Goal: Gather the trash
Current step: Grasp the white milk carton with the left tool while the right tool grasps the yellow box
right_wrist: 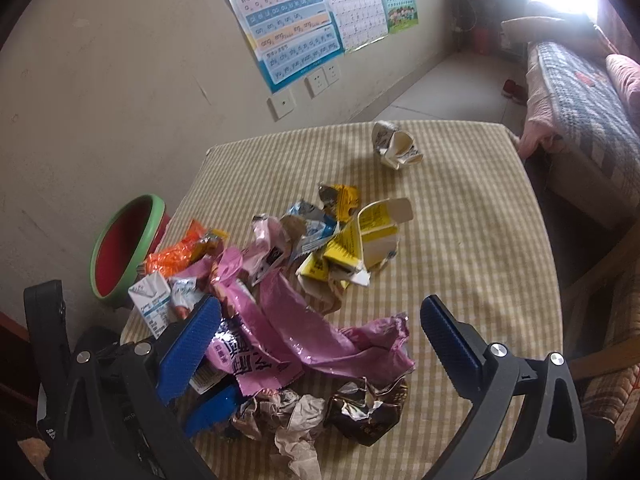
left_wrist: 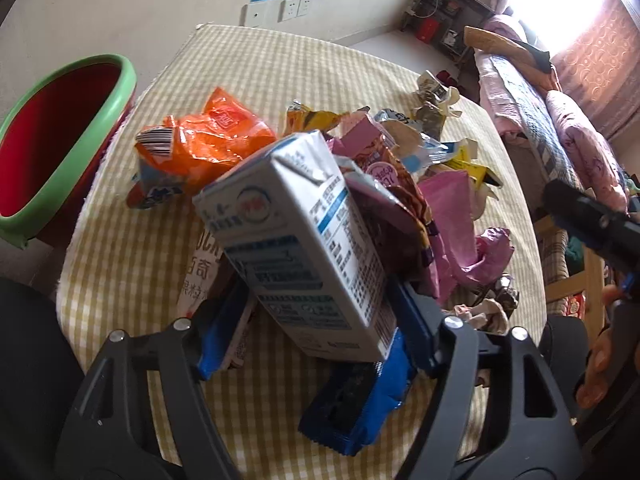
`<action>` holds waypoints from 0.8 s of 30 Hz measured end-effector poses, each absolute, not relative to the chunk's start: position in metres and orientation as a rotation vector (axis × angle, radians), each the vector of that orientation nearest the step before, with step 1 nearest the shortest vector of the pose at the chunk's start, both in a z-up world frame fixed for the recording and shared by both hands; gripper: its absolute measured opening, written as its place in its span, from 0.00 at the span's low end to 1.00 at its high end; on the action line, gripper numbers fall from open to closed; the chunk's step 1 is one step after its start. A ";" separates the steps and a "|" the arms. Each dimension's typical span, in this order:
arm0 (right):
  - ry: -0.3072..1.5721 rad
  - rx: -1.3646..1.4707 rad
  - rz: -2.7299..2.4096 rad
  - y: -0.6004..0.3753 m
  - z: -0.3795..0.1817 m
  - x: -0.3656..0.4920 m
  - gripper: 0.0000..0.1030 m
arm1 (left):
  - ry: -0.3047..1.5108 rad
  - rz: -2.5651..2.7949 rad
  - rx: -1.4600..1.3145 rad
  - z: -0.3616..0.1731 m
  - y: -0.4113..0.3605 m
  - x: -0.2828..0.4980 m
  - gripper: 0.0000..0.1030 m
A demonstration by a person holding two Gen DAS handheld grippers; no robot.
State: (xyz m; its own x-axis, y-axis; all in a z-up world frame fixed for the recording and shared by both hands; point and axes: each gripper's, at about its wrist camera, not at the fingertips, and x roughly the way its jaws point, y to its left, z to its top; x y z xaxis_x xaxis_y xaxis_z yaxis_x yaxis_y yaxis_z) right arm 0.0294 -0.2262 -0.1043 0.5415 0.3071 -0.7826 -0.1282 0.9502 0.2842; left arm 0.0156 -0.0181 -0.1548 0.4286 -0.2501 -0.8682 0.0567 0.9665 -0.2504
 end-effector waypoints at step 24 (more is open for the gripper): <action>1.029 0.292 0.336 -0.233 -0.123 0.055 0.70 | 1.056 -0.247 -0.235 -0.148 -0.017 0.024 0.64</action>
